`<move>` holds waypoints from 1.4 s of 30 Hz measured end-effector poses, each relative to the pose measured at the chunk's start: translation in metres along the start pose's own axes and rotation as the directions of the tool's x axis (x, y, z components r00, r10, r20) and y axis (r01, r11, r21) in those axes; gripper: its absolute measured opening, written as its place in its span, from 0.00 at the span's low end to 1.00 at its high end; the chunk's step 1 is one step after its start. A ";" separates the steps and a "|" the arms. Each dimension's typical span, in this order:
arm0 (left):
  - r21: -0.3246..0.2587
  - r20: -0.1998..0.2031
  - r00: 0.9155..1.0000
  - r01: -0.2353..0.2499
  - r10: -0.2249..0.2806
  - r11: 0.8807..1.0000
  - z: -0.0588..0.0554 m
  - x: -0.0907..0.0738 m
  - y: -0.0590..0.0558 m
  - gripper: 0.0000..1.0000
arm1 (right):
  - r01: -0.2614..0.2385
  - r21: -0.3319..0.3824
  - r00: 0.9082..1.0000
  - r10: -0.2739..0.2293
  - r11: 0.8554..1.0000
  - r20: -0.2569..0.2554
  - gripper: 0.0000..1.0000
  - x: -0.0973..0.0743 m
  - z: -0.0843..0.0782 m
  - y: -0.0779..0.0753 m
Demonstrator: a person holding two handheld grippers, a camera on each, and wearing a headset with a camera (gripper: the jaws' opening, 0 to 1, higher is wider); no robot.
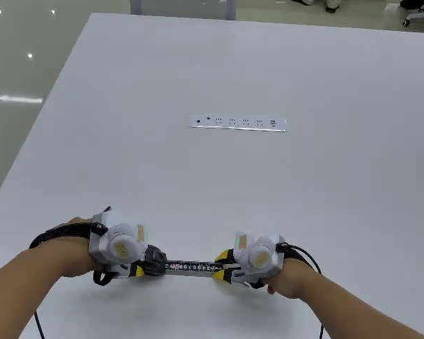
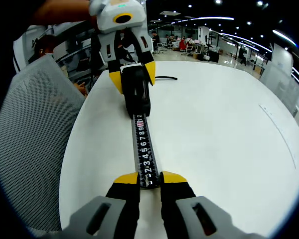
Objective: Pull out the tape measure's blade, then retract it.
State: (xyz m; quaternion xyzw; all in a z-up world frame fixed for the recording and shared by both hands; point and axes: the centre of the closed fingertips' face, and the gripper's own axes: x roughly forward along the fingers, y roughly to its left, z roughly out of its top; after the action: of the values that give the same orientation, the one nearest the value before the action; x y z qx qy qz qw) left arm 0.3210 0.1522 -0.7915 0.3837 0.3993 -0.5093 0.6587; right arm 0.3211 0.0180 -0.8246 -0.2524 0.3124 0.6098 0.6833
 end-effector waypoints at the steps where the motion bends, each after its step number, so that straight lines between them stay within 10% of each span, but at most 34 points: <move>1: 0.000 0.000 1.000 0.000 0.000 1.000 0.000 0.000 0.000 0.32 | 0.000 0.002 1.000 0.000 1.000 0.000 0.13 -0.001 -0.001 0.000; 42: -0.013 -0.006 1.000 -0.006 0.006 1.000 -0.003 0.004 0.001 0.32 | 0.030 0.013 0.999 -0.029 0.999 -0.016 0.14 -0.026 -0.031 -0.010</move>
State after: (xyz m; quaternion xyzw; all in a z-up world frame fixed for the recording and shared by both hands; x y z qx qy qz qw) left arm 0.3222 0.1543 -0.7959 0.3819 0.4034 -0.5036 0.6616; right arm 0.3260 -0.0236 -0.8273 -0.2572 0.3179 0.5956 0.6914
